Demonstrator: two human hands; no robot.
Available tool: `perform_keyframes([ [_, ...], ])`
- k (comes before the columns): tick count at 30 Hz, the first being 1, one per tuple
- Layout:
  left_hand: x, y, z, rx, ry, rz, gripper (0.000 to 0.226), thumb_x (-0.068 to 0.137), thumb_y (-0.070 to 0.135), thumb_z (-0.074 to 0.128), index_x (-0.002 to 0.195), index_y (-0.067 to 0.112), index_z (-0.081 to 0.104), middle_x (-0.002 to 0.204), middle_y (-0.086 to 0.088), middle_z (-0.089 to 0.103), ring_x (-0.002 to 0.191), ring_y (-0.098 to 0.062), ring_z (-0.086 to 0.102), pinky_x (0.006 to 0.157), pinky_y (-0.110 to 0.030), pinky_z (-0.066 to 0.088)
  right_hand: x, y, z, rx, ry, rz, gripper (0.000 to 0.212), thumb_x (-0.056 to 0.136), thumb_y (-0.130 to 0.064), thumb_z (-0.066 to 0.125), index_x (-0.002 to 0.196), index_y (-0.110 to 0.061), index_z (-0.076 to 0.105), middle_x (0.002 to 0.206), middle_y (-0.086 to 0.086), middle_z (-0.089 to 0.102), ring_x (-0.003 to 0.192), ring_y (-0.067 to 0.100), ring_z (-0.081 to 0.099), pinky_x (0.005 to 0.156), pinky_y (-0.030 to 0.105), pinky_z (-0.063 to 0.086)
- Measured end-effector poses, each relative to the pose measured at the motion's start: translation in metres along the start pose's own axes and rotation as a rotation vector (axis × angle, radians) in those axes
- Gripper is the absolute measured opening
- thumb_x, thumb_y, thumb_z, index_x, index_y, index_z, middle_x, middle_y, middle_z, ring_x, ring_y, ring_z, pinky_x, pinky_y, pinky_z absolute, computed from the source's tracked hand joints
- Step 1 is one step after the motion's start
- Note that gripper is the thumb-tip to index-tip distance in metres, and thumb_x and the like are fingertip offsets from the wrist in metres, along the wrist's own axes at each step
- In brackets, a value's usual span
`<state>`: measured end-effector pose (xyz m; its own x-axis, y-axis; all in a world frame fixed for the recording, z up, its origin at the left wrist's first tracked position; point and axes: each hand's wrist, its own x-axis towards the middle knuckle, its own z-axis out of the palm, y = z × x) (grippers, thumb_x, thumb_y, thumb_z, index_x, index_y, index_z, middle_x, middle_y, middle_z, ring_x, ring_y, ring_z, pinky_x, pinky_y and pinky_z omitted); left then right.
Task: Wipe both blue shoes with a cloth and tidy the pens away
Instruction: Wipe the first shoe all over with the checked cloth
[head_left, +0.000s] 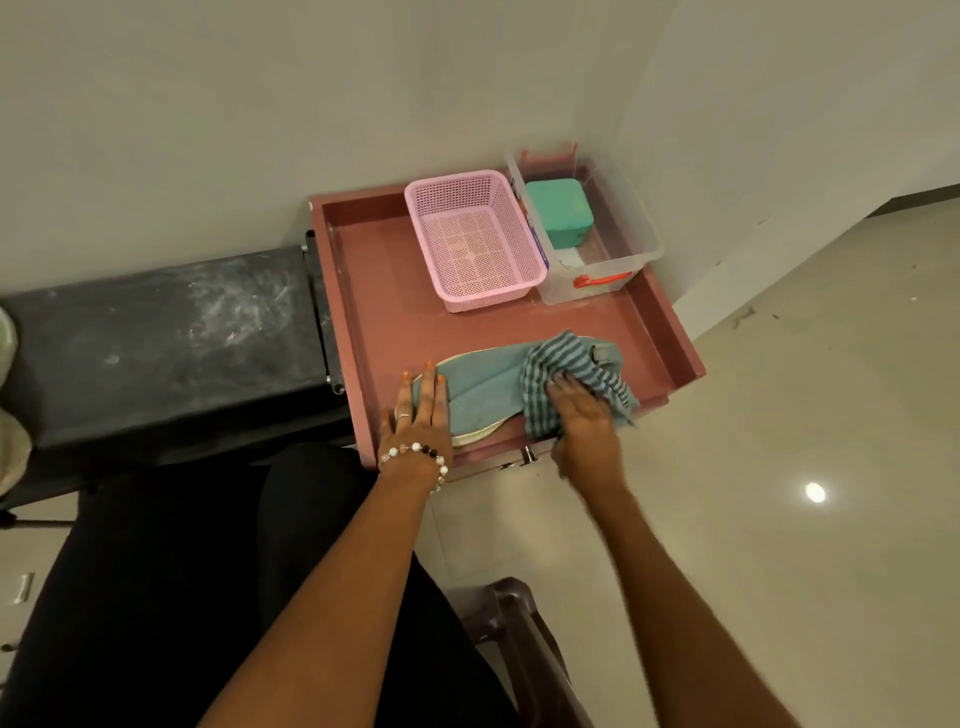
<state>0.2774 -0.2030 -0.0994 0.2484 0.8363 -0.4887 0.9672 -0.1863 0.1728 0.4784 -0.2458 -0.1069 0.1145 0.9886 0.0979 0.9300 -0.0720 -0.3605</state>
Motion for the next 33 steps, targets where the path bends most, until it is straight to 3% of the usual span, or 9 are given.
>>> perform_keyframes([
  [3, -0.003, 0.001, -0.002, 0.016, 0.050, 0.001, 0.076, 0.097, 0.007, 0.033, 0.151, 0.017, -0.019, 0.154, 0.005, -0.032, 0.144, -0.030, -0.024, 0.118, -0.050, 0.013, -0.005, -0.050, 0.021, 0.139, 0.035, 0.210, 0.069, 0.057, 0.011, 0.043, 0.125, 0.010, 0.053, 0.134, 0.031, 0.047, 0.129, 0.045, 0.041, 0.106, 0.058, 0.032],
  [5, -0.007, 0.006, -0.005, 0.059, 0.096, 0.004, 0.071, 0.099, 0.007, 0.030, 0.152, 0.018, -0.015, 0.157, 0.001, -0.026, 0.145, -0.033, -0.019, 0.117, -0.050, 0.015, -0.012, -0.065, 0.016, 0.354, -0.080, 0.143, 0.069, 0.064, 0.016, 0.042, 0.131, 0.003, 0.050, 0.142, 0.024, 0.040, 0.138, 0.031, 0.030, 0.114, 0.041, 0.028],
  [8, -0.007, 0.010, -0.015, 0.171, 0.175, 0.047, 0.063, 0.102, 0.010, 0.031, 0.154, 0.019, -0.004, 0.160, -0.009, -0.013, 0.147, -0.037, -0.005, 0.116, -0.052, 0.014, -0.021, -0.048, -0.020, 0.685, -0.174, 0.145, 0.058, 0.071, 0.011, 0.038, 0.120, -0.007, 0.061, 0.120, 0.013, 0.061, 0.110, 0.023, 0.059, 0.093, 0.017, 0.046],
  [12, -0.004, 0.012, -0.023, 0.238, 0.168, 0.094, 0.058, 0.099, 0.011, 0.043, 0.151, 0.015, 0.018, 0.159, -0.020, 0.003, 0.145, -0.042, 0.007, 0.116, -0.051, 0.017, -0.028, -0.020, -0.063, 0.968, 0.243, 0.799, 0.039, 0.085, 0.009, 0.038, 0.108, -0.008, 0.065, 0.093, 0.011, 0.067, 0.081, 0.024, 0.064, 0.058, 0.027, 0.053],
  [16, -0.007, 0.016, -0.032, 0.271, 0.076, 0.139, 0.063, 0.096, 0.013, 0.048, 0.151, 0.016, 0.018, 0.158, -0.018, 0.011, 0.143, -0.047, 0.009, 0.115, -0.055, 0.015, -0.035, 0.005, -0.094, 1.234, 0.698, 1.067, 0.026, 0.088, 0.004, 0.046, 0.098, -0.007, 0.068, 0.088, 0.009, 0.068, 0.086, 0.031, 0.065, 0.068, 0.035, 0.055],
  [24, -0.030, 0.001, -0.053, 0.119, 0.015, 0.317, 0.081, 0.088, 0.026, 0.058, 0.153, 0.015, 0.011, 0.158, -0.007, 0.018, 0.140, -0.026, 0.030, 0.116, -0.042, 0.019, -0.019, -0.016, -0.104, 0.934, 0.727, 0.760, 0.035, 0.086, 0.003, 0.044, 0.111, -0.011, 0.063, 0.099, 0.001, 0.065, 0.098, 0.022, 0.061, 0.091, 0.040, 0.050],
  [28, -0.037, 0.003, -0.055, 0.023, 0.157, 0.289, 0.084, 0.090, 0.021, 0.052, 0.154, 0.015, -0.002, 0.161, -0.006, -0.003, 0.148, -0.024, 0.003, 0.116, -0.049, -0.003, -0.007, -0.038, -0.071, 0.610, 0.235, 0.400, 0.055, 0.084, 0.012, 0.039, 0.137, -0.003, 0.044, 0.138, 0.014, 0.048, 0.127, 0.027, 0.044, 0.106, 0.023, 0.030],
  [30, -0.036, 0.004, -0.051, 0.037, 0.235, 0.259, 0.085, 0.091, 0.021, 0.049, 0.152, 0.014, -0.010, 0.160, -0.004, -0.014, 0.148, -0.022, -0.009, 0.115, -0.052, -0.007, -0.002, -0.047, -0.047, 0.389, 0.085, 0.295, 0.066, 0.077, 0.004, 0.032, 0.143, 0.000, 0.033, 0.152, 0.021, 0.024, 0.142, 0.038, 0.018, 0.116, 0.039, 0.010],
  [33, -0.034, 0.005, -0.043, 0.097, 0.343, 0.246, 0.086, 0.093, 0.023, 0.046, 0.150, 0.011, -0.016, 0.158, -0.006, -0.023, 0.147, -0.025, -0.015, 0.115, -0.054, -0.005, 0.000, -0.068, -0.027, 0.197, -0.008, 0.154, 0.079, 0.065, -0.003, 0.034, 0.144, 0.005, 0.027, 0.152, 0.026, 0.017, 0.142, 0.044, 0.004, 0.115, 0.048, -0.004],
])
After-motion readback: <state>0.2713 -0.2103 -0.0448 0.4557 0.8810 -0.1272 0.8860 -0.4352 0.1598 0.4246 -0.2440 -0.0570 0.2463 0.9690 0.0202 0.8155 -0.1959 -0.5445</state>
